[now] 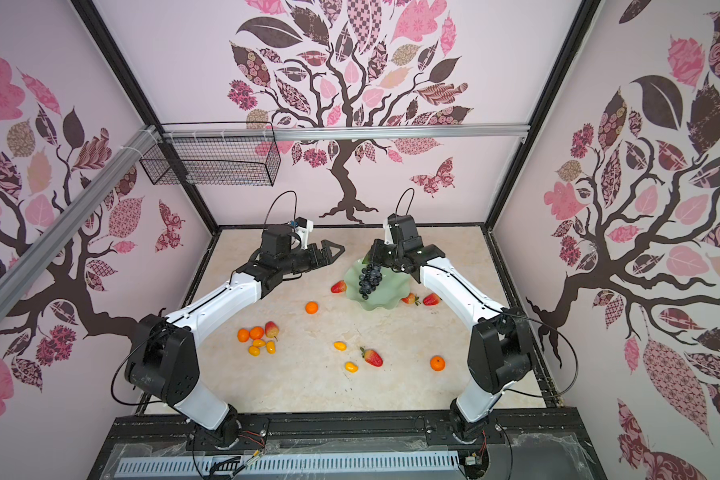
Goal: Place and organize the fake fruits in the fruit bowl
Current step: 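Lift the dark grape bunch with the right gripper and lower it into the bowl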
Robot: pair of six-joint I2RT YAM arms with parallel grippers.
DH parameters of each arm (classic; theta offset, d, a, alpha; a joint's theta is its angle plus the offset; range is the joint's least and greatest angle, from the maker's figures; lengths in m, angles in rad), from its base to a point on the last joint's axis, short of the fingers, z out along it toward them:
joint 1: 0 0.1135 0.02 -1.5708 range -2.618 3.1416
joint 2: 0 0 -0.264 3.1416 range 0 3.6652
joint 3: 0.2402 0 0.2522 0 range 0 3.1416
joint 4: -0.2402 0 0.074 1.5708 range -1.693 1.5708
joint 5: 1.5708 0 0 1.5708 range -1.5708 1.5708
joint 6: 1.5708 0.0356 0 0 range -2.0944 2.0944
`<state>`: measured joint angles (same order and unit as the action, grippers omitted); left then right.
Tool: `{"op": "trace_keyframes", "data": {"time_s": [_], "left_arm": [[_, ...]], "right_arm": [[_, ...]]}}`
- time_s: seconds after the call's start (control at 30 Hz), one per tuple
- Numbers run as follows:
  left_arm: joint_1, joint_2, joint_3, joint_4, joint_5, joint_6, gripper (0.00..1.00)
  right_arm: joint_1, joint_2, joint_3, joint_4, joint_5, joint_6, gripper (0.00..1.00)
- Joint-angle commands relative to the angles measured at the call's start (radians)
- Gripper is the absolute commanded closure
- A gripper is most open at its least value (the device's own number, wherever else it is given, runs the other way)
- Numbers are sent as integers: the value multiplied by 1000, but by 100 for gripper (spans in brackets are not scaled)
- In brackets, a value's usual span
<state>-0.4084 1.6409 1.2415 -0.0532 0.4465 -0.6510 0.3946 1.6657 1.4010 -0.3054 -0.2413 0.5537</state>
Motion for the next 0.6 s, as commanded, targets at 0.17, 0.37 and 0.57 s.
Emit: {"op": "trace_keyframes", "data": {"time_s": [0.17,0.37,0.57], "left_arm": [[-4,37,10,-31,7,0,2],[-13,44,18,-42,12,5,2],[-64,63,47,-86,12,48,2]], "right_arm": [[-81,76,-81,54,12,58,100],[-115,96,-84,46,41,37,100],[-125,146,-38,7,89,0,100]]}}
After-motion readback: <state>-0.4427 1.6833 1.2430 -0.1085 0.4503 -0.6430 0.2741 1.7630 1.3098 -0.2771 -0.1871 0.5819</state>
